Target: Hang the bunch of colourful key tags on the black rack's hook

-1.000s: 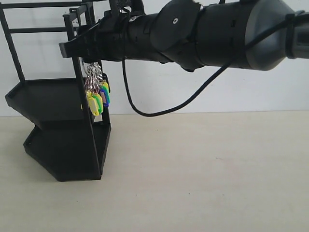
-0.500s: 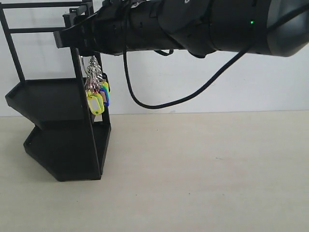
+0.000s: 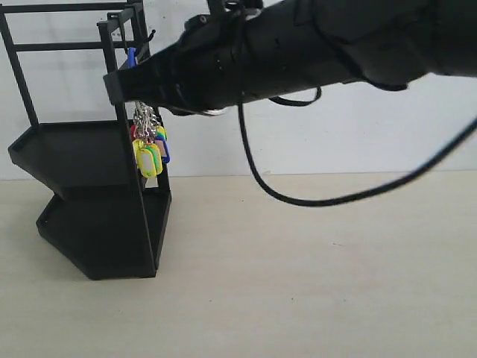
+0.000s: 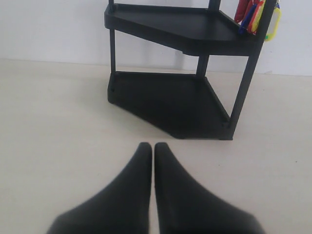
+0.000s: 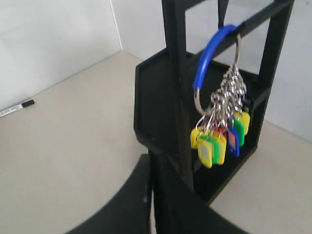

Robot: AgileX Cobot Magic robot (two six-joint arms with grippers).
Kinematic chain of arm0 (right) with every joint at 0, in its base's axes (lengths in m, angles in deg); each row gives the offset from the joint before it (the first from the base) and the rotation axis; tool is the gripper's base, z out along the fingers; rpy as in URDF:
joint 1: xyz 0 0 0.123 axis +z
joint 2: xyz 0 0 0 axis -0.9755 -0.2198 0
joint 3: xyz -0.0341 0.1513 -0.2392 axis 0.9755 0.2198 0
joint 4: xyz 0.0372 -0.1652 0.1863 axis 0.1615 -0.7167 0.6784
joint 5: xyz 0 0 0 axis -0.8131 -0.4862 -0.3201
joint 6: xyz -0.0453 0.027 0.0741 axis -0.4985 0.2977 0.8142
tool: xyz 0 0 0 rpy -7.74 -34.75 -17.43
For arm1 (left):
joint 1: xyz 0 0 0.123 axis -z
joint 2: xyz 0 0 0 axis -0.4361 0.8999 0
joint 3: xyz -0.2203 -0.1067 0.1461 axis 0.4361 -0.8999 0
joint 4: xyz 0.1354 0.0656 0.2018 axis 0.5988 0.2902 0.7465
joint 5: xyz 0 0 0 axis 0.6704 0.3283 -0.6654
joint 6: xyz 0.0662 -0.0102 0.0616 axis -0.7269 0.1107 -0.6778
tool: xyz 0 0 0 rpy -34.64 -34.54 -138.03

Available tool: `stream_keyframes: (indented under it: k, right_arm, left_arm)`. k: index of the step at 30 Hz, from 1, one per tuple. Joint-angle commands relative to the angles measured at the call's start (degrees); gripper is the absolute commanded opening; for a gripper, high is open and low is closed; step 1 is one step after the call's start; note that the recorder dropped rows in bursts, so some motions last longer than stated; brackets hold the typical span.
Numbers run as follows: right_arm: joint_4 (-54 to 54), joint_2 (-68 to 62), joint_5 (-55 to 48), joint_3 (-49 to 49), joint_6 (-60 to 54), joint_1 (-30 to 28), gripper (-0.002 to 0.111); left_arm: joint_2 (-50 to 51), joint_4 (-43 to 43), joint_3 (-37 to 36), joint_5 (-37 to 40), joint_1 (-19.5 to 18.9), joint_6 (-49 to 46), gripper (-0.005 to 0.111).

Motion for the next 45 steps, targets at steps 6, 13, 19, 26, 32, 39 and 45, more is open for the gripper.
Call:
stream_keyframes:
  k: [6,13,19,26,32,39,45]
  right_arm:
    - [0.1,14.9,-10.8,15.5,7.8,-0.1,0.000]
    - [0.2,17.1,-33.7,17.4,13.8,0.0,0.000]
    - [0.0,17.1,-33.9,17.4,13.8,0.0,0.000]
    - [-4.7,19.2,-27.3,20.1,10.2,0.0,0.000]
    - [-4.8,33.1,-4.5,39.0,10.2,-1.2,0.000]
    - [-4.8,49.4,-1.5,54.2,10.2,-11.1,0.000]
    - [-5.2,64.7,5.5,64.1,10.2,-17.5,0.000]
  left_arm:
    - [-0.1,0.3,-0.2,-0.4,-0.1,-0.2,0.004]
    - [-0.1,0.3,-0.2,-0.4,-0.1,-0.2,0.004]
    - [-0.1,0.3,-0.2,-0.4,-0.1,-0.2,0.004]
    - [-0.1,0.3,-0.2,-0.4,-0.1,-0.2,0.004]
    - [-0.1,0.3,-0.2,-0.4,-0.1,-0.2,0.004]
    - [-0.1,0.3,-0.2,-0.4,-0.1,-0.2,0.004]
    - [-0.1,0.3,-0.2,-0.4,-0.1,-0.2,0.004]
